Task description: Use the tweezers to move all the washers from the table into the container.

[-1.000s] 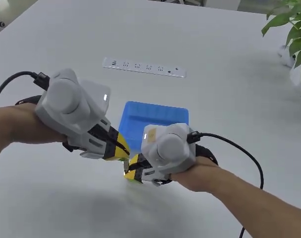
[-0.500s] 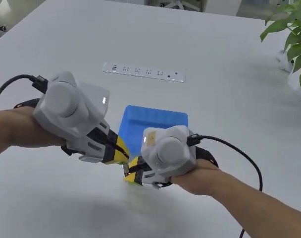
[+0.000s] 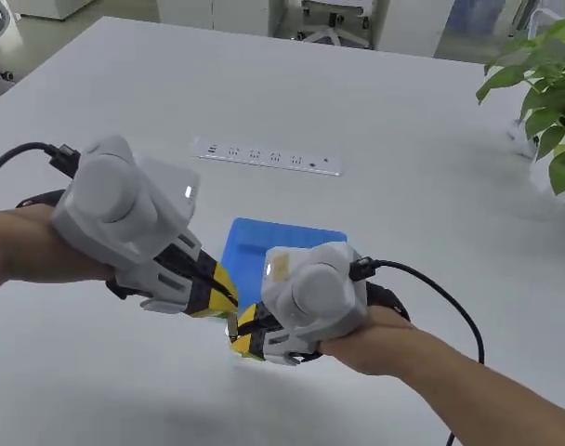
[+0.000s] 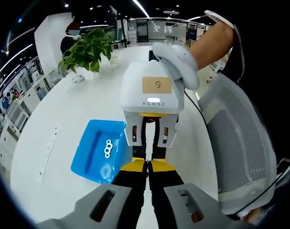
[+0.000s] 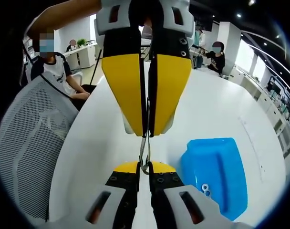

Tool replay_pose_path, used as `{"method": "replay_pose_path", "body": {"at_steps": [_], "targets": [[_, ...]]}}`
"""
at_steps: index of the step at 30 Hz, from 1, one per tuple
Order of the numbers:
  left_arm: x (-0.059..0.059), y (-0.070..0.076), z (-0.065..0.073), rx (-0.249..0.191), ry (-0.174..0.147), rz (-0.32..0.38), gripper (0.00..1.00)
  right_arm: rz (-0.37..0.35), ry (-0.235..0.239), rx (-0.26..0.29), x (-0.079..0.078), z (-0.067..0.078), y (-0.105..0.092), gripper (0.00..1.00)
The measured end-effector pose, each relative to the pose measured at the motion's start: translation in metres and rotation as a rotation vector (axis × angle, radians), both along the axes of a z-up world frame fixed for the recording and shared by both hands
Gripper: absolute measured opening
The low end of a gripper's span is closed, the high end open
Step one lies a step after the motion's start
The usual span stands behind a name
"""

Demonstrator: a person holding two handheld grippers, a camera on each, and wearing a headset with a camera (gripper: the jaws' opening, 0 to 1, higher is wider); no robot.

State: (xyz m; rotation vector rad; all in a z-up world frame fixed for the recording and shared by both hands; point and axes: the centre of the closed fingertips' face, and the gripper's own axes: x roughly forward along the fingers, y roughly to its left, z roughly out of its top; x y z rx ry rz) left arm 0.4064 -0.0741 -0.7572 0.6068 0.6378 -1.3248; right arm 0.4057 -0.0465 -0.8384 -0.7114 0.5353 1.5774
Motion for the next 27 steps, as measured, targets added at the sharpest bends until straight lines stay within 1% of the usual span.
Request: {"method": "replay_pose_path", "body": {"at_steps": [3, 4, 8, 17, 21, 27], "targets": [[0.002, 0.000, 0.005, -0.006, -0.008, 0.002, 0.05, 0.000, -0.008, -0.003, 0.002, 0.006, 0.000, 0.09], [0.002, 0.000, 0.007, -0.013, -0.007, 0.005, 0.05, 0.000, -0.008, -0.003, 0.002, 0.008, 0.000, 0.09], [0.004, 0.000, 0.012, -0.017, -0.011, 0.006, 0.05, 0.002, -0.017, -0.011, 0.005, 0.013, -0.002, 0.09], [0.012, -0.003, 0.025, -0.020, -0.034, 0.000, 0.05, 0.001, -0.038, -0.017, 0.015, 0.026, -0.005, 0.09], [0.018, -0.004, 0.031, -0.023, -0.048, -0.001, 0.05, -0.005, -0.045, -0.014, 0.022, 0.032, -0.006, 0.09], [0.029, -0.006, 0.037, -0.020, -0.072, -0.004, 0.05, -0.010, -0.065, -0.012, 0.036, 0.038, -0.008, 0.09]]}}
